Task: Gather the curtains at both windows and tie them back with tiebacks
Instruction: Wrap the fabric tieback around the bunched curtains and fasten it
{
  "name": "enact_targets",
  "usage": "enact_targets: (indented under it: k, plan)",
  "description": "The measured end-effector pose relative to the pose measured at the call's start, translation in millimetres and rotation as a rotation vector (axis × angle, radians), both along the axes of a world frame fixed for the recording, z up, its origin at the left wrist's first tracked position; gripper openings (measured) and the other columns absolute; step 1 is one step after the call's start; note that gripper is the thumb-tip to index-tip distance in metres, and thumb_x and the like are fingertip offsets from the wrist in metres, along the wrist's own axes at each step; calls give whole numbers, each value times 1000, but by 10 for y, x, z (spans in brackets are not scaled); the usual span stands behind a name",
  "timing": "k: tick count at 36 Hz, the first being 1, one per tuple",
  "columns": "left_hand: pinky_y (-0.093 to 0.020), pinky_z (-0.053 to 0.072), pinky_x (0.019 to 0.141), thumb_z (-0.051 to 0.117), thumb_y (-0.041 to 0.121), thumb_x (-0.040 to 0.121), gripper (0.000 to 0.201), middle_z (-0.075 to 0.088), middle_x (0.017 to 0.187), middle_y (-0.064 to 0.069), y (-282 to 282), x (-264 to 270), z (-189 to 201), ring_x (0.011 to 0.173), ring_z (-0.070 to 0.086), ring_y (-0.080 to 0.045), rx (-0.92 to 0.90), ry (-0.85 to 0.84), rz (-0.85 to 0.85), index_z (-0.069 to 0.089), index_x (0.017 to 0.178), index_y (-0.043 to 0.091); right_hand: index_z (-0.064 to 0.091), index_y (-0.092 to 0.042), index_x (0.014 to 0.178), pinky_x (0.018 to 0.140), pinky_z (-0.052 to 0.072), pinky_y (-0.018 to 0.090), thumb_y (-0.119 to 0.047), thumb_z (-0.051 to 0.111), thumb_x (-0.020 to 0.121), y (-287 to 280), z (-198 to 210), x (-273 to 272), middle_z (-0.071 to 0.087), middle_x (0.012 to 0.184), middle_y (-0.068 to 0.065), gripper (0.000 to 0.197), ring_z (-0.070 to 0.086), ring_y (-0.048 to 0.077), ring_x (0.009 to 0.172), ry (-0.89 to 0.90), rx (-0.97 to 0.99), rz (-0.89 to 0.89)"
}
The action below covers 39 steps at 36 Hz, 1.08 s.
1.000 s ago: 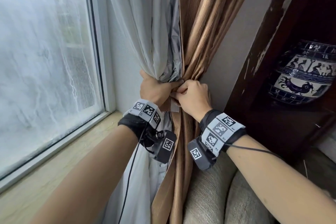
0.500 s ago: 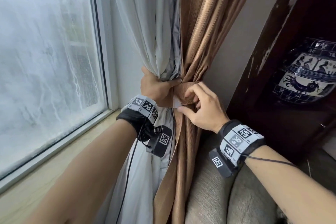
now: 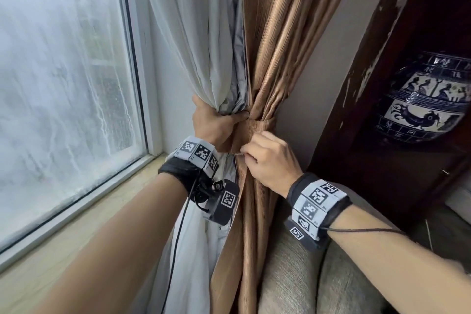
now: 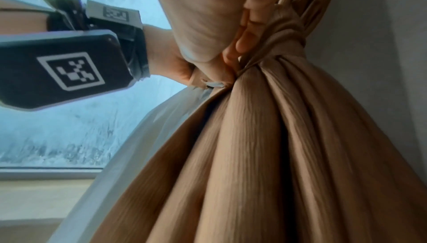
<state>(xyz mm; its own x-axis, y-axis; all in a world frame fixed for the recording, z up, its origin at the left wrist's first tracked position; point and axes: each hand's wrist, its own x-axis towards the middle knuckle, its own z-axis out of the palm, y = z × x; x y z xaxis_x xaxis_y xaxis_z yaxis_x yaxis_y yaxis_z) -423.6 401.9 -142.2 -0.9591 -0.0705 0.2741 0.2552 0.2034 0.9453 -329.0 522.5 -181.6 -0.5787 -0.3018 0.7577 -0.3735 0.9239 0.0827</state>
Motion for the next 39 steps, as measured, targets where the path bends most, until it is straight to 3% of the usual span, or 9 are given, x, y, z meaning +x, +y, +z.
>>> enact_targets:
  k: [6, 12, 15, 19, 23, 28, 33, 36, 39]
  plan:
    - [-25, 45, 82, 92, 36, 57, 91, 58, 108, 3, -85, -51, 1, 98, 56, -15, 6, -18, -101, 37, 125, 10, 69, -7, 63, 46, 51, 35, -2, 64, 69, -36, -42, -201, 56, 66, 6, 10, 57, 29, 65, -107, 71, -85]
    - [-41, 50, 99, 93, 36, 48, 98, 52, 121, -6, -152, 9, -148, 112, 56, -21, -79, -40, -284, 20, 111, 23, 77, -12, 71, 66, 55, 29, -4, 66, 66, 11, -35, -208, 69, 73, 3, 14, 67, 25, 73, -133, -141, -47]
    - [-38, 49, 101, 95, 29, 54, 102, 48, 122, 0, -202, 43, -197, 114, 52, -17, -160, -10, -309, 14, 116, 24, 75, -18, 60, 72, 49, 21, -7, 54, 67, 74, 30, -104, 71, 67, -2, 25, 63, 10, 67, -252, -410, 17]
    - [-22, 37, 99, 96, 27, 52, 131, 41, 126, 6, -236, 88, -208, 118, 45, -15, -225, -39, -386, 1, 141, 16, 55, -20, 34, 42, 36, 18, -7, 42, 57, 241, 62, -95, 58, 45, 15, 30, 49, 12, 38, -315, -1039, -37]
    - [-22, 34, 94, 96, 30, 51, 127, 48, 135, -4, -237, 117, -251, 127, 47, -25, -299, -14, -347, 10, 142, 12, 55, -8, 57, 34, 35, 14, 8, 43, 80, 468, 47, -293, 55, 50, 5, 30, 45, 12, 42, -276, -1484, -148]
    - [-27, 41, 93, 97, 32, 49, 113, 54, 122, -2, -208, 63, -289, 120, 51, -25, -302, -11, -284, 26, 134, 13, 56, -18, 104, 35, 29, 15, -14, 45, 98, 536, 0, -461, 48, 66, -3, 13, 39, 9, 52, -509, -1438, -143]
    - [-24, 39, 94, 96, 39, 47, 123, 53, 129, -2, -231, 38, -329, 122, 51, -23, -332, 30, -308, 20, 140, 13, 47, -21, 77, 34, 19, 12, -16, 36, 100, 483, 98, -581, 36, 61, -1, 26, 32, 8, 46, -703, -1544, -272]
    - [-28, 40, 104, 97, 44, 41, 134, 50, 136, -1, -248, 46, -342, 127, 50, -23, -341, 40, -355, 14, 143, 16, 45, -22, 75, 42, 21, 14, -14, 31, 99, 514, 185, -609, 38, 65, -2, 28, 33, 8, 55, -801, -1557, -297]
    - [-26, 37, 104, 97, 41, 41, 137, 47, 140, -1, -248, 44, -340, 129, 47, -22, -333, 29, -376, 11, 144, 15, 44, -20, 71, 35, 23, 16, -5, 35, 96, 593, 168, -684, 38, 61, -2, 31, 33, 7, 50, -786, -1647, -235]
